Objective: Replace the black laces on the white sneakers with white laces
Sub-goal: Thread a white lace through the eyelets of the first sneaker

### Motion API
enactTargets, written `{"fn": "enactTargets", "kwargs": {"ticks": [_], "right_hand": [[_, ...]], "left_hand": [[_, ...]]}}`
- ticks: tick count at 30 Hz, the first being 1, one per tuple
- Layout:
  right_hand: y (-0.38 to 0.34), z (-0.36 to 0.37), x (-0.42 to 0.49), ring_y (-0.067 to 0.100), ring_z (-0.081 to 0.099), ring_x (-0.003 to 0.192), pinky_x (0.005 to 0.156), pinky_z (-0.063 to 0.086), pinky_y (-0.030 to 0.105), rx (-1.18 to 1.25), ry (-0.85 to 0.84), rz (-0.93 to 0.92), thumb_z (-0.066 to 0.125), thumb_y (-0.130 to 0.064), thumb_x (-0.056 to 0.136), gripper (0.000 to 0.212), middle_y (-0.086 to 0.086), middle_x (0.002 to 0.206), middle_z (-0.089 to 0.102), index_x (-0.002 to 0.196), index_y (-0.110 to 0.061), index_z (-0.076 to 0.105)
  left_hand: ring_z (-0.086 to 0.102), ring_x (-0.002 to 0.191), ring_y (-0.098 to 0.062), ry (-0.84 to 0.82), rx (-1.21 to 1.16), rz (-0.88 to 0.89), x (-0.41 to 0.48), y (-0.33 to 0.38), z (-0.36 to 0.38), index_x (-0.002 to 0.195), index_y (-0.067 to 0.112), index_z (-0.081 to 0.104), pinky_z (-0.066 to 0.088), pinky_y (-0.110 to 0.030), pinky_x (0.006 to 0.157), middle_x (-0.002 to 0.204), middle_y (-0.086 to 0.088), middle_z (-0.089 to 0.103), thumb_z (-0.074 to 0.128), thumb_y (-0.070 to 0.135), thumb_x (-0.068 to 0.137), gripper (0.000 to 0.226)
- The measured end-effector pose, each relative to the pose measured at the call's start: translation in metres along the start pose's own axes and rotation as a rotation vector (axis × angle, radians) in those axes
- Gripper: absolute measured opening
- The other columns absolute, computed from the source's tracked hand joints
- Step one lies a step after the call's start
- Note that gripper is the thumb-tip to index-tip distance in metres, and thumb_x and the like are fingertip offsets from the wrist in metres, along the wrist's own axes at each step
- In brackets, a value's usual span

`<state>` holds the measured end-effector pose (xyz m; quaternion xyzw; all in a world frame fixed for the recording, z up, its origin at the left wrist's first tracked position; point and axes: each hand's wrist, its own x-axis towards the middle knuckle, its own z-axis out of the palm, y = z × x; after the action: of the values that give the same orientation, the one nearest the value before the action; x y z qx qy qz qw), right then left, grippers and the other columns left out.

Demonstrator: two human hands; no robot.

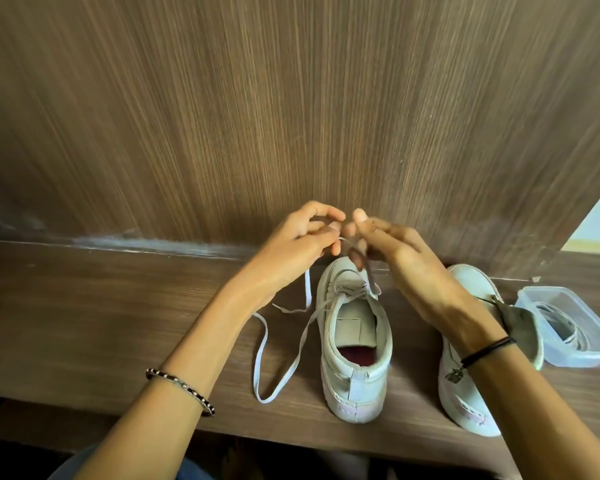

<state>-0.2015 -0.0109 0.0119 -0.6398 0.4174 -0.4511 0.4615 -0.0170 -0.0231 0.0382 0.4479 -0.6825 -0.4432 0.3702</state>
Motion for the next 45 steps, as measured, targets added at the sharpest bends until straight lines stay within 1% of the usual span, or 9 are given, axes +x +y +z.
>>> {"fn": "enactTargets", "kwargs": {"ticks": [3, 6, 9, 14, 19, 23, 27, 39, 45], "right_hand": [[0.005, 0.003, 0.002, 0.009, 0.055, 0.073, 0.074, 0.045, 0.022, -0.148, 0.017, -0.061, 0.055, -0.04, 0.105, 0.037, 0.016, 0.076, 0.06, 0.089, -0.008, 0.064], [0.005, 0.003, 0.007, 0.004, 0.051, 0.066, 0.067, 0.042, 0.01, 0.101, 0.344, -0.064, 0.056, -0.031, 0.105, 0.03, 0.0, 0.072, 0.057, 0.078, -0.017, 0.057], [0.016, -0.007, 0.006, 0.005, 0.061, 0.077, 0.08, 0.052, 0.024, 0.004, 0.592, -0.036, 0.06, -0.039, 0.103, 0.027, -0.006, 0.085, 0.071, 0.086, -0.019, 0.065], [0.017, 0.003, 0.003, 0.008, 0.066, 0.1, 0.091, 0.054, 0.039, -0.259, 0.191, -0.148, 0.056, -0.042, 0.104, 0.023, -0.017, 0.105, 0.071, 0.124, -0.04, 0.067], [0.01, 0.016, 0.006, 0.02, 0.069, 0.085, 0.086, 0.055, 0.043, -0.262, 0.05, -0.106, 0.052, -0.046, 0.106, 0.03, 0.005, 0.091, 0.074, 0.1, -0.025, 0.073], [0.017, -0.002, 0.005, 0.004, 0.057, 0.056, 0.058, 0.045, 0.017, -0.486, 0.344, -0.069, 0.053, -0.05, 0.103, 0.039, -0.004, 0.062, 0.064, 0.085, -0.022, 0.074], [0.023, -0.026, 0.004, 0.006, 0.055, 0.059, 0.055, 0.039, 0.013, -0.463, 0.676, 0.002, 0.054, -0.048, 0.103, 0.042, 0.004, 0.07, 0.067, 0.09, -0.015, 0.076], [0.009, -0.009, 0.0, 0.003, 0.058, 0.075, 0.064, 0.04, 0.009, -0.634, 0.406, -0.04, 0.069, -0.051, 0.092, 0.029, -0.006, 0.084, 0.065, 0.088, -0.023, 0.07], [-0.004, -0.008, -0.019, 0.003, 0.067, 0.075, 0.069, 0.053, 0.016, -0.801, -0.031, 0.318, 0.083, -0.048, 0.078, 0.026, -0.009, 0.078, 0.073, 0.082, -0.026, 0.07]], "left_hand": [[0.053, 0.062, 0.006, 0.014, 0.013, -0.011, -0.002, 0.002, -0.005, 0.124, 0.022, 0.058, 0.039, -0.018, 0.07, 0.068, 0.013, 0.063, 0.053, 0.019, 0.105, 0.019], [0.051, 0.056, 0.005, 0.029, 0.013, -0.014, -0.004, 0.002, -0.013, 0.125, 0.018, 0.059, 0.04, -0.017, 0.072, 0.07, 0.012, 0.062, 0.053, 0.017, 0.105, 0.021], [0.045, 0.058, -0.001, 0.058, -0.012, -0.025, -0.003, -0.002, -0.021, 0.121, 0.018, 0.064, 0.041, -0.017, 0.07, 0.073, 0.009, 0.063, 0.053, 0.016, 0.105, 0.019], [0.048, 0.056, 0.002, 0.024, -0.011, -0.045, 0.002, -0.005, -0.014, 0.11, 0.013, 0.066, 0.04, -0.02, 0.069, 0.073, 0.007, 0.064, 0.055, 0.012, 0.104, 0.013], [0.051, 0.056, 0.005, 0.025, -0.029, -0.064, 0.006, -0.007, -0.004, 0.115, 0.014, 0.056, 0.041, -0.021, 0.067, 0.064, 0.014, 0.065, 0.057, 0.012, 0.103, 0.013], [0.049, 0.059, 0.006, -0.014, 0.084, -0.084, 0.003, -0.011, -0.015, 0.11, 0.02, 0.072, 0.044, -0.022, 0.071, 0.071, 0.013, 0.066, 0.058, 0.023, 0.104, 0.016], [0.047, 0.057, 0.001, 0.076, 0.082, -0.111, 0.001, -0.016, -0.03, 0.103, 0.021, 0.077, 0.045, -0.011, 0.062, 0.073, 0.01, 0.069, 0.06, 0.023, 0.102, 0.018], [0.077, 0.084, -0.02, 0.247, -0.2, -0.058, 0.012, -0.029, -0.015, 0.101, 0.001, 0.076, 0.061, -0.022, 0.073, 0.087, -0.014, 0.078, 0.075, 0.012, 0.091, 0.015], [0.075, 0.08, -0.017, 0.186, -0.226, 0.04, 0.013, -0.033, -0.001, 0.099, 0.004, 0.078, 0.058, -0.021, 0.07, 0.086, -0.011, 0.078, 0.076, 0.005, 0.088, 0.01]]}}
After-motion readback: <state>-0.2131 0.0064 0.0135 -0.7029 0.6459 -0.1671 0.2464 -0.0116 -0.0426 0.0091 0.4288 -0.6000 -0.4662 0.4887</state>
